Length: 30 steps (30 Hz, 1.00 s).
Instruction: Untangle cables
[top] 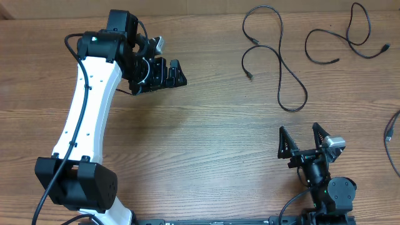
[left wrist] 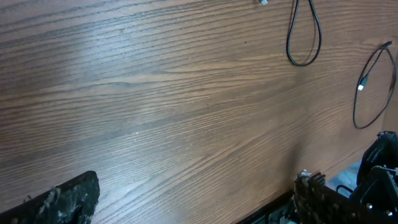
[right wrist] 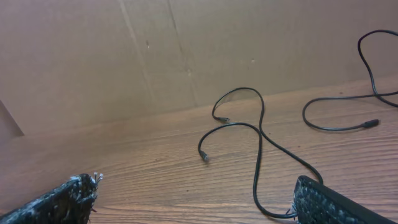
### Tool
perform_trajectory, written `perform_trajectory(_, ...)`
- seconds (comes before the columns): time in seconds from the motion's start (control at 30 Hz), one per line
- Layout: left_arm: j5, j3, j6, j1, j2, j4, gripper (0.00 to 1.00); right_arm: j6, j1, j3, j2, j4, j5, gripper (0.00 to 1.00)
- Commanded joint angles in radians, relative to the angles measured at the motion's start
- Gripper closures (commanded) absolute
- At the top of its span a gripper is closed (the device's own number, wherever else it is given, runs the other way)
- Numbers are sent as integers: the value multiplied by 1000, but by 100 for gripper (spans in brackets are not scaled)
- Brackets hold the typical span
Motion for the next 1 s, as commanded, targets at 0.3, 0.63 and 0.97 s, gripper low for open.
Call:
perform_trajectory(0.3, 2, 8, 5, 5, 11, 1, 0, -94, 3, -10, -7, -9, 159, 0)
perform_trajectory(0.63, 2, 8, 5, 5, 11, 1, 0, -106, 3, -10, -7, -8, 166, 0)
perform_trajectory(0.97, 2, 8, 5, 5, 11, 1, 0, -411, 3, -11, -7, -9, 156, 0)
